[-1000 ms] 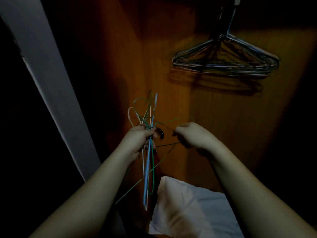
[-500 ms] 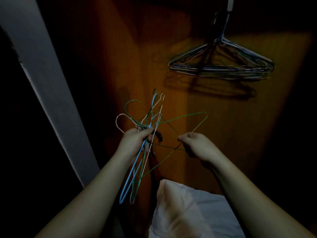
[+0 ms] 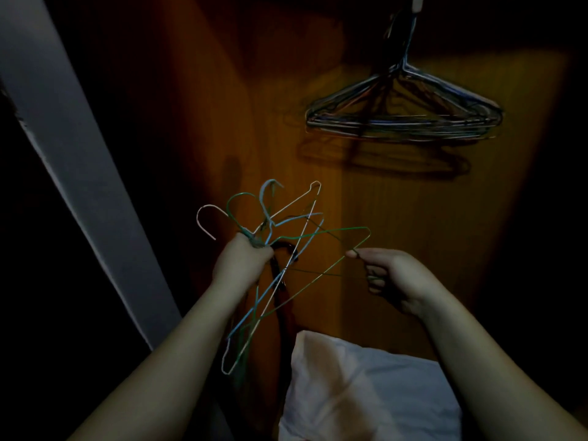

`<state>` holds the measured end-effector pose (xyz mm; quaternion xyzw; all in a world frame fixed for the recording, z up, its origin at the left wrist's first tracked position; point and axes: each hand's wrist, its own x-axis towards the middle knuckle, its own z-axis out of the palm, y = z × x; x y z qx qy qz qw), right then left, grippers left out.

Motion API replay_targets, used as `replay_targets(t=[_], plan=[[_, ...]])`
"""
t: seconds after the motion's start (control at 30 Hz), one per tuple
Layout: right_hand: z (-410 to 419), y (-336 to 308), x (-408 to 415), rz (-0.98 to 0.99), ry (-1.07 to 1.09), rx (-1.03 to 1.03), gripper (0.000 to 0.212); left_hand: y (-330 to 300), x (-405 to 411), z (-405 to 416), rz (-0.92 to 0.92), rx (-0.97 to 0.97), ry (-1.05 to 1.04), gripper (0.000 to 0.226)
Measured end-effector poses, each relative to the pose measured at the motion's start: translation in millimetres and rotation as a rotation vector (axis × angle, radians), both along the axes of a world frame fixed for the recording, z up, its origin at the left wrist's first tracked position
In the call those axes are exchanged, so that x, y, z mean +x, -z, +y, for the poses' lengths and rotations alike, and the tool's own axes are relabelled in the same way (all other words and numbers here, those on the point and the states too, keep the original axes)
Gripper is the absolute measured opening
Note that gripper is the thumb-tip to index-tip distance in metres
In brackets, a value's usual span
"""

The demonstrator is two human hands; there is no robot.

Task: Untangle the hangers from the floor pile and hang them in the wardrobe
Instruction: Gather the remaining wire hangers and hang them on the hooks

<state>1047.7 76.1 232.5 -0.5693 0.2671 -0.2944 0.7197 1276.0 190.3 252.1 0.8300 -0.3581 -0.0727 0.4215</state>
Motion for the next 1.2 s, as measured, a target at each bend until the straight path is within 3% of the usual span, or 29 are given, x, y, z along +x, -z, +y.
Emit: replay_targets(t=[0.07, 0.17, 0.3, 0.4, 0.7, 0.83, 0.9, 1.07, 1.2], plan=[[0, 0, -1, -0.01, 0.01, -0.012, 0.025, 1, 2, -2, -0.01, 0.058, -0.039, 0.021], [0, 6, 3, -0.009, 0.029, -0.03, 0.029, 3, -3, -6, 0.058, -0.008, -0.06, 0.014], [8, 17, 14, 0.088, -0.011, -0.078, 0.028, 4, -16, -12, 0.044, -0.042, 0.075, 0.023], [2, 11, 14, 0.143, 0.013, -0.13, 0.02, 8, -20, -13, 0.04, -0.088, 0.189, 0.008], [6, 17, 11, 0.028, 0.107, -0.157, 0.022, 6, -15, -17, 0.05, -0.176, 0.051, 0.037], [31, 34, 27, -0.022, 0.221, -0.12, 0.023, 12, -25, -28, 0.093, -0.206, -0.01, 0.024], [41, 41, 33, -0.043, 0.269, -0.11, 0.023, 14, -32, -33, 0.174, -0.209, 0.022, 0.022], [47, 40, 25, -0.112, 0.365, -0.061, 0.022, 24, -34, -42, 0.687, -0.347, 0.127, 0.021], [55, 41, 25, -0.11, 0.355, -0.077, 0.022, 28, -41, -41, 0.716, -0.378, 0.196, 0.024]])
